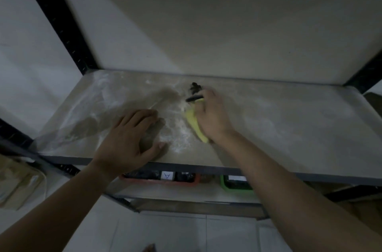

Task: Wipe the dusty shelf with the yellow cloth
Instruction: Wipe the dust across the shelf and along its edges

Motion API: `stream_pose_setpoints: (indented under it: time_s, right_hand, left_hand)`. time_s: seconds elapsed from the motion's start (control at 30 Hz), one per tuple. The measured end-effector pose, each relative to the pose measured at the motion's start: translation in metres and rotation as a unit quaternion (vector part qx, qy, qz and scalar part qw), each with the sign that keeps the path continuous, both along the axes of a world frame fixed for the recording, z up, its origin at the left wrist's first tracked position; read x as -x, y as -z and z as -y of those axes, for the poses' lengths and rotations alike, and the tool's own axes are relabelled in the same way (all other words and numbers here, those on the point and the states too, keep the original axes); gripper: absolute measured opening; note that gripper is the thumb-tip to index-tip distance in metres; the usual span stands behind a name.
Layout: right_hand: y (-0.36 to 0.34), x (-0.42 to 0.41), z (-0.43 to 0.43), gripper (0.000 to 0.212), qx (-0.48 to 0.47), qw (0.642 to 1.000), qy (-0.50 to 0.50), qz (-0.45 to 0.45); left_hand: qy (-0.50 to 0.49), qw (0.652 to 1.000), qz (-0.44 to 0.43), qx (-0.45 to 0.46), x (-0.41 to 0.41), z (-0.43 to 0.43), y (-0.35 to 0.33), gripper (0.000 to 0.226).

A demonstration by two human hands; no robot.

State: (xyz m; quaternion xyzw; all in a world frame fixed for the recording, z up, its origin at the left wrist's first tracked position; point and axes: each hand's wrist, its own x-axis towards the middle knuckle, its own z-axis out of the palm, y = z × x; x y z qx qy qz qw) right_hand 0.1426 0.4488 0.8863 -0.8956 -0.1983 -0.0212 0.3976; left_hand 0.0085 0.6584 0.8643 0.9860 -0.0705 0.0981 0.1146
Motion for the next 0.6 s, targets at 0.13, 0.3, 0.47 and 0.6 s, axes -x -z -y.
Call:
stream_pose_setpoints:
  time_s: [0.13,0.3,0.47,0.6]
  right_hand:
    - [-0.016,-0.023,0.076,0.03,-0.019,0.991,0.116,0.072]
    - [0.001,-0.035,0.145,0.045,0.213,0.973,0.09,0.001]
    - [0.013,-0.017,0.092,0.049,0.2,0.976,0.073,0.051]
    - [0.015,0.007,0.016,0.031,0.106,0.991,-0.068,0.04]
  left_hand:
    - [-0.005,1.0,0.005,0.002,0.0,0.0,0.001,0.074]
    - [-0.003,1.0,0.008,0.009,0.0,0.0,0.001,0.073]
    - [0.001,1.0,0.007,0.004,-0.002,0.0,0.001,0.072]
    - [0.004,1.0,0.009,0.002,-0.001,0.0,0.001,0.073]
